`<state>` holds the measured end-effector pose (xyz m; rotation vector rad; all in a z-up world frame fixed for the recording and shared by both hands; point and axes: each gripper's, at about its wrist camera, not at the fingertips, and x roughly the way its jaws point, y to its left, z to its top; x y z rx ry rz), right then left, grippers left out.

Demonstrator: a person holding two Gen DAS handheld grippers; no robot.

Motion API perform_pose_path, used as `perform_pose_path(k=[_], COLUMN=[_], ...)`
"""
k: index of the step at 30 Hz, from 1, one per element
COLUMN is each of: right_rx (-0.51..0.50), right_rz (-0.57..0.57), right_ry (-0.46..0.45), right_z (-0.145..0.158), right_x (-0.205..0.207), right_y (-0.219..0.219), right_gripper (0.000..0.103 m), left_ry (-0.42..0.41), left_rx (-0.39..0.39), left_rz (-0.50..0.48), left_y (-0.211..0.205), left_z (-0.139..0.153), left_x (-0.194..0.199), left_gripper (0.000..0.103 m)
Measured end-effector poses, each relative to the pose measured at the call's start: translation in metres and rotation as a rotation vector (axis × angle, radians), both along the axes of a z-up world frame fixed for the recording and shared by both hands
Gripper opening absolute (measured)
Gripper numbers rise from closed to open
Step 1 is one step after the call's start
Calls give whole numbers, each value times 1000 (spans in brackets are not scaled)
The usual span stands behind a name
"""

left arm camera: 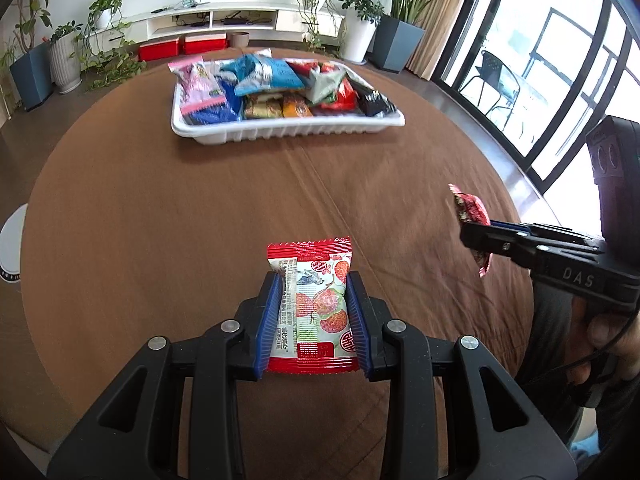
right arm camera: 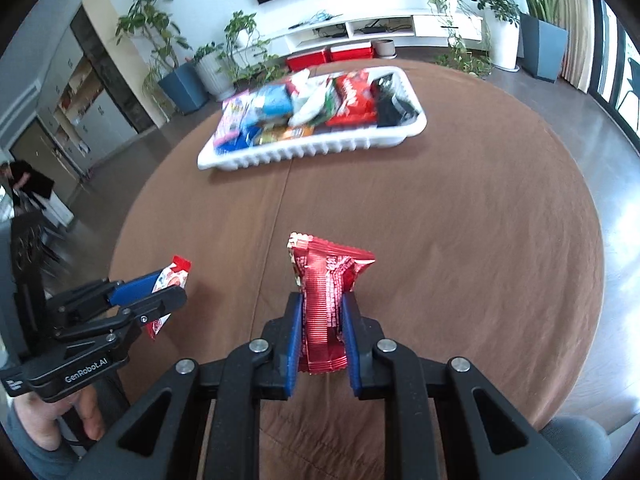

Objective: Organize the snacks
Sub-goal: 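Carry both red snacks into the tray and open both tools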

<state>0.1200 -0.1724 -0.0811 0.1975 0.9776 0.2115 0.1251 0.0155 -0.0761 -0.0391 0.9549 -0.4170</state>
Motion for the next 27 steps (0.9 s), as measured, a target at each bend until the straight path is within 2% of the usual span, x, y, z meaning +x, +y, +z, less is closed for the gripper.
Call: perform_pose_path(k=[7,12,16,22,27], right_rx=[29,26,30,35,18], right_rz=[-31,-18,16,81,105], right_ry=[-66,-118,-127,-78,-24], right_z=[42,77,94,90,71], right_x=[35,80,123,186,233], right_y=[-28,-35,-28,-3,12], right_gripper=[21,21,21,21,21], left_ry=[-80,-134,-147,-127,-89], left_rx=[-36,-41,-58,-46,-38], left_rz=[37,64,76,87,85], left_y=[16,27,34,34,26], left_z=[44,76,94,95,74], left_x=[42,91,135,194,233], left_gripper=[30,30,30,30,30])
